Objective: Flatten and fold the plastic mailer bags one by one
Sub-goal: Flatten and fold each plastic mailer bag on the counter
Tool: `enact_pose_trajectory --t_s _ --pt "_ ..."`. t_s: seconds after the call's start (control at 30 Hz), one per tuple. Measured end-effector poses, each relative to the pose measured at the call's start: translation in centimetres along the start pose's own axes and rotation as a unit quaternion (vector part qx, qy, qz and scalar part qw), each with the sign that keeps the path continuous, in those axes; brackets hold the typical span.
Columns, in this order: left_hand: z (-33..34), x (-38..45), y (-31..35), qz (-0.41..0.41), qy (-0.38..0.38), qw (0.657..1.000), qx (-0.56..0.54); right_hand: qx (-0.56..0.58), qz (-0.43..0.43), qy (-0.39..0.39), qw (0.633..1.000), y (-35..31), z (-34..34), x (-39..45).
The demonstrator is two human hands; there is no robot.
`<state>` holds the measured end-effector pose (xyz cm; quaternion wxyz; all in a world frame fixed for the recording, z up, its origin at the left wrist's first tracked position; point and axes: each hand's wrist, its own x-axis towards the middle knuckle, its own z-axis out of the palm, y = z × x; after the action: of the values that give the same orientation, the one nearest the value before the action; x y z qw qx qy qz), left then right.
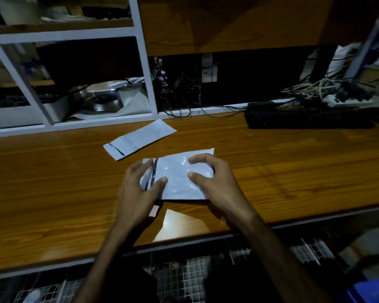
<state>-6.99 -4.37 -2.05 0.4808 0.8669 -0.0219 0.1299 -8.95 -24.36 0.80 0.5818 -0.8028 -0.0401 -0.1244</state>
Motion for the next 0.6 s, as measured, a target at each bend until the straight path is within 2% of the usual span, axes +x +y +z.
enact_pose_trajectory --t_s 0.1,0.2,0.27,0.43,0.6 --pt "1.2 -0.3 2.0 -0.010 -0.014 0.996 -0.092 -0.002 -0.038 0.041 0.998 -0.3 -3.4 -2.1" --pt "3.5 -0.9 5.2 -0.009 -0.080 0.970 -0.228 0.018 -0.048 0.090 0.995 0.1 -7.1 -5.0" --pt "5.4 -1.0 7.5 -0.007 -0.126 0.956 -0.265 0.018 -0.051 0.133 0.990 0.5 -9.7 -7.4" --pt "11.1 -1.7 12.5 0.040 -0.258 0.931 -0.257 -0.026 -0.026 0.262 0.964 2.2 -17.3 -14.6" --pt "18.5 -5.3 17.8 0.116 -0.413 0.875 -0.223 -0.102 0.054 0.363 0.925 2.9 -24.4 -23.7"
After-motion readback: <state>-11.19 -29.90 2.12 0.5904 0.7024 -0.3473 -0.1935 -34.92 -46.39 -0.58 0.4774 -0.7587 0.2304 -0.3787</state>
